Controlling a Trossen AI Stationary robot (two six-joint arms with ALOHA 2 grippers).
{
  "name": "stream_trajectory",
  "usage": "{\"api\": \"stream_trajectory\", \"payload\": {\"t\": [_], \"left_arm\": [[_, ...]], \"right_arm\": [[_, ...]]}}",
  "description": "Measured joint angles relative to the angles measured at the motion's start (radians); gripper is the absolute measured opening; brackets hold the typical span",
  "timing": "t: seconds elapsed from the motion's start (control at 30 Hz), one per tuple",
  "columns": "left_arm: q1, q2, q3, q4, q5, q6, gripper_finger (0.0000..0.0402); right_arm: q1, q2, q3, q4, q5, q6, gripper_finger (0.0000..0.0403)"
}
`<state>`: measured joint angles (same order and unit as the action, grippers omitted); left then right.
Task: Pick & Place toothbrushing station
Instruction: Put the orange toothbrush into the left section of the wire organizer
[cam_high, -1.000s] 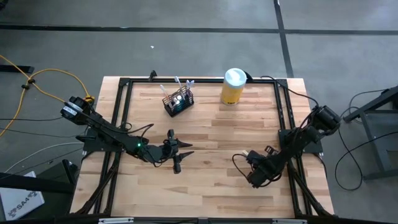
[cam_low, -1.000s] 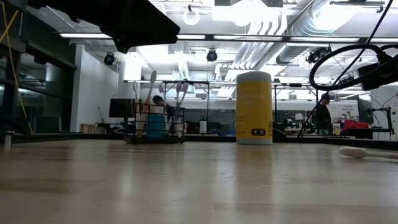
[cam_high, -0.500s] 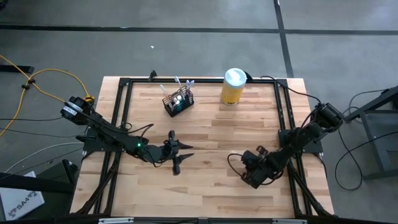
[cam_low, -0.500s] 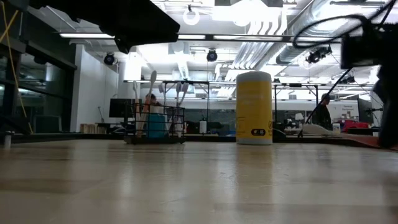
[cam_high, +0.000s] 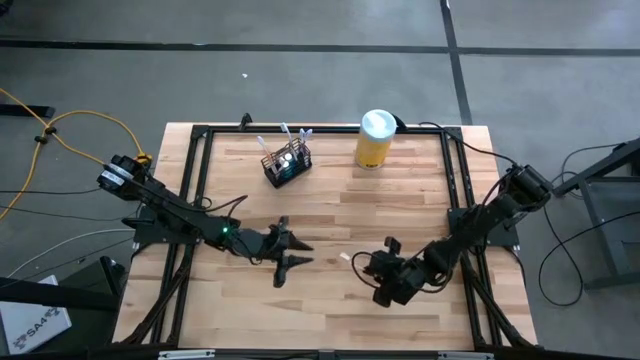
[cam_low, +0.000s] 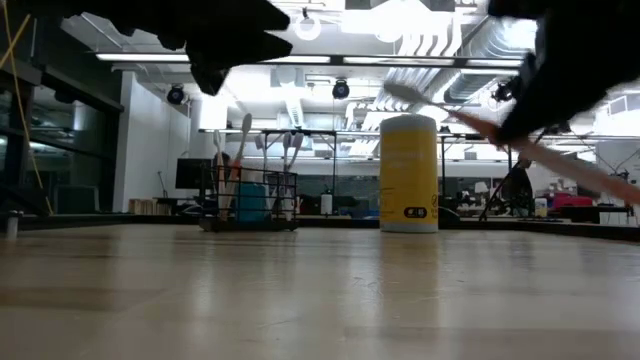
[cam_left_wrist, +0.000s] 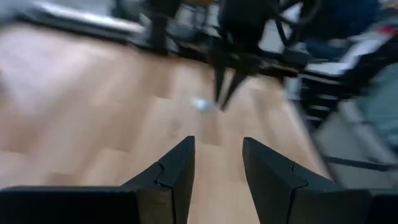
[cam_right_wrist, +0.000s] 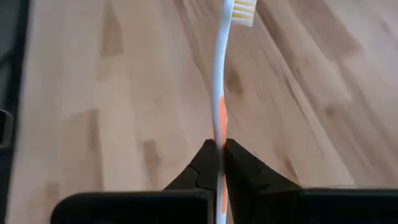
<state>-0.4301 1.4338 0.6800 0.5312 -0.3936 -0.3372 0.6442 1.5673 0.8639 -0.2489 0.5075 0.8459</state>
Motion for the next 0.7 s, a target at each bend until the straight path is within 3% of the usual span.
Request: {"api": "stream_trajectory", "payload": {"t": [0.1, 0.23, 0.7], "left_arm": [[0.029, 0.000, 0.004, -0.049, 0.108, -0.079, 0.0131], [0.046, 0.000, 0.028, -0.108, 0.119, -0.104, 0.0131], [0.047, 0.000, 0.053, 0.025, 0.208, -0.011, 0.0131]], "right_arm": [[0.002, 0.000, 0.049, 0.001, 0.019, -0.079, 0.0004], [0.004, -0.001, 0.101, 0.001, 0.049, -0.164, 0.0004], [-0.030, -0.001, 0.151, 0.170, 0.116, -0.461, 0.0004]]}}
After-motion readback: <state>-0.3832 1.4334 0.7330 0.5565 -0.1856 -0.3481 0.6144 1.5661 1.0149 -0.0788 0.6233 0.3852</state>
